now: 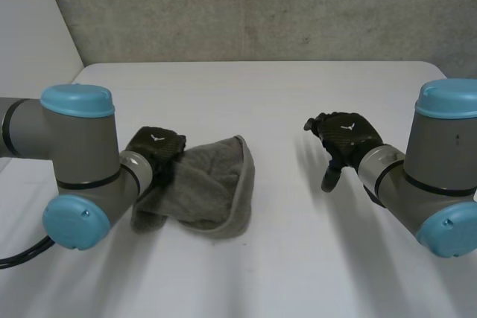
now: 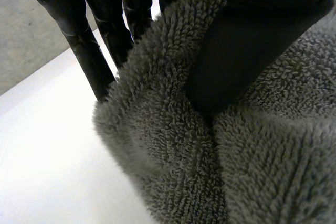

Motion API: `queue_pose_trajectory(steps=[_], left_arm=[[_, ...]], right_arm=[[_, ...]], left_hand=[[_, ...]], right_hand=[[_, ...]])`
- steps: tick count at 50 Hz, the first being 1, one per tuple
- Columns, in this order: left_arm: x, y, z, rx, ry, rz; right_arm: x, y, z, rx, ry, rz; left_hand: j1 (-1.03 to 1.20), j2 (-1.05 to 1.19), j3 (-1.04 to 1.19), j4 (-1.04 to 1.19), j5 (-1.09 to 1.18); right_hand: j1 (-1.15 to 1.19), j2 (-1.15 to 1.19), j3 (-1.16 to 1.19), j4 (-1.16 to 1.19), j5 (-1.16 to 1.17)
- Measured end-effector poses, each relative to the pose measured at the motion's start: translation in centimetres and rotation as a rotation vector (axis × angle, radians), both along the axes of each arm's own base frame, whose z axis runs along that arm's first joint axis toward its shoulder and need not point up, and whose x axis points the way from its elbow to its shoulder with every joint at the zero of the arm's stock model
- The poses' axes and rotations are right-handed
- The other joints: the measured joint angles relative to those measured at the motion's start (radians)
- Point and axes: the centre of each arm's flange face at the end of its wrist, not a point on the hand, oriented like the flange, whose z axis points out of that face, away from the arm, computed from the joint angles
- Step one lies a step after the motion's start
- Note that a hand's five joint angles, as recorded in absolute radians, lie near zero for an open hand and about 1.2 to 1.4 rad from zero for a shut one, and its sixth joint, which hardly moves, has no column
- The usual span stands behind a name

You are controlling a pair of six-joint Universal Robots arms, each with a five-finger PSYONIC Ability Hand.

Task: Fold the towel.

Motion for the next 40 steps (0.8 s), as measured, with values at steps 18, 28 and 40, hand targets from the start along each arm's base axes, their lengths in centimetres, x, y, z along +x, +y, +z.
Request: queue_pose_trajectory(steps=[18,28,40], left_arm=[[-4.4,11.0,1.4,0.257,0.163,-0.108],[-4.7,12.6,1.2,0.265,0.152,-0.149],[-3.9,13.3,0.9,0.271,0.146,-0.149]], right_arm=[[-1.1,0.3,1.8,0.27,-0.139,-0.067],[0.7,2.3,0.1,0.398,-0.128,0.073],[2.6,3.3,-3.2,0.379,0.014,0.188]], left_hand=[[0.018,0.022,0.026,0.023,0.022],[0.018,0.022,0.026,0.023,0.025],[-0.264,-0.317,-0.311,-0.317,-0.281]], right_hand=[[0.0,0.0,0.0,0.0,0.0],[0.0,0.0,0.0,0.0,0.0],[0.047,0.022,0.025,0.018,0.035]])
